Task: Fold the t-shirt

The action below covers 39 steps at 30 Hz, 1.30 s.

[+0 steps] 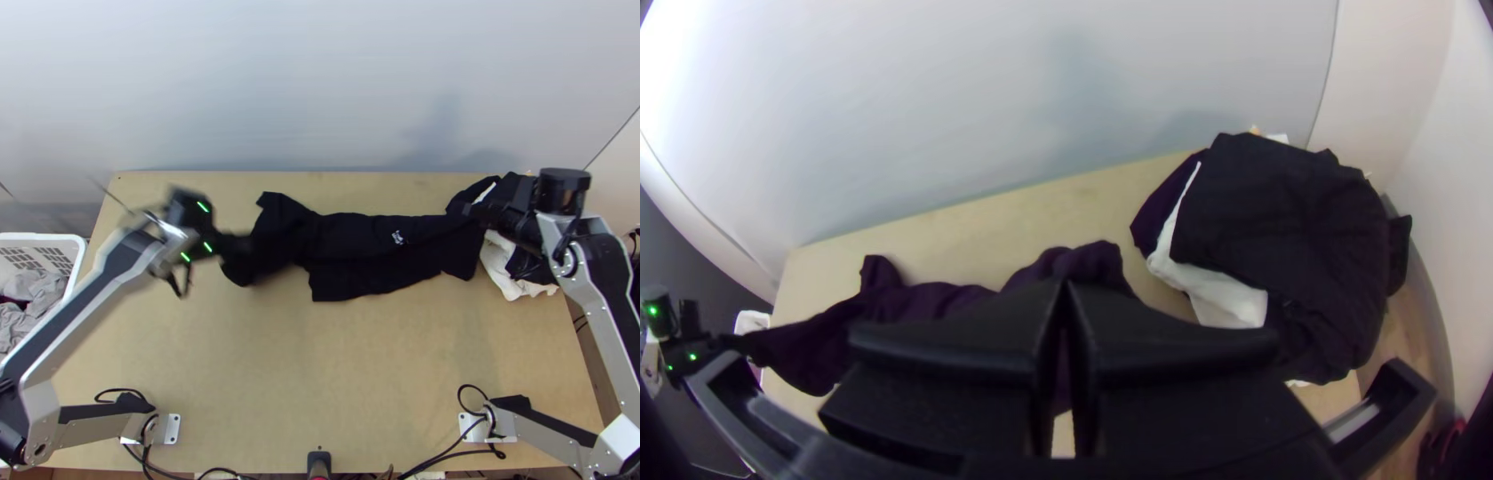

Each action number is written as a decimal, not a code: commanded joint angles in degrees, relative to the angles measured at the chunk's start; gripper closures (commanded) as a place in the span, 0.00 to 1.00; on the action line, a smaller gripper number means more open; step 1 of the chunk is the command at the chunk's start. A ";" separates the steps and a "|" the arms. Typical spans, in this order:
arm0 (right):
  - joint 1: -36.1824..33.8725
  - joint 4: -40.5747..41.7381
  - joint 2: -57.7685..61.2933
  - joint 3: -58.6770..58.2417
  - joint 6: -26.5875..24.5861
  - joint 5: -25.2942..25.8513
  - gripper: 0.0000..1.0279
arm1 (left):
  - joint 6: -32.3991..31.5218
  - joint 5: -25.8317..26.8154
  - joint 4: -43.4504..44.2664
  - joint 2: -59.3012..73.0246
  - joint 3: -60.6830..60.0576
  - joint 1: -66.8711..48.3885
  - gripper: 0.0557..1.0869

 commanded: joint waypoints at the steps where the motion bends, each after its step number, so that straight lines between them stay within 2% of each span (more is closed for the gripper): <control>1: -0.92 -2.26 -0.12 8.53 -1.07 1.11 0.97 | 0.90 0.52 -11.05 0.50 26.35 10.55 0.96; 6: -0.74 -4.28 0.05 17.58 -3.10 5.50 0.97 | 0.37 0.43 -14.56 2.61 41.82 14.76 0.96; 10: -0.30 -4.72 -0.30 24.17 -6.79 11.22 0.97 | 0.11 -0.54 -15.88 2.96 50.79 16.87 0.96; 15: 1.46 -2.88 -2.32 29.27 -12.94 19.57 0.97 | 0.11 -2.65 -14.56 0.32 53.34 19.60 0.96; 19: 1.54 -2.44 -4.60 31.99 -16.19 22.47 0.97 | 0.55 -4.67 -12.54 -3.99 53.34 20.13 0.96; 23: 2.07 -2.61 -7.86 32.17 -19.35 22.82 0.97 | 2.04 -4.58 -12.54 -8.82 52.90 19.69 0.96; 27: 3.65 -5.07 -11.72 32.17 -19.79 22.82 0.97 | 3.98 -4.49 -14.91 -12.69 52.90 17.75 0.96; 36: 6.82 -17.38 -17.70 32.52 -19.18 22.12 0.97 | 6.53 -3.18 -24.14 -19.54 52.81 15.12 0.96; 39: 7.17 -20.46 -19.19 30.32 -17.60 19.92 0.97 | 6.44 -1.15 -26.95 -20.33 49.29 15.03 0.96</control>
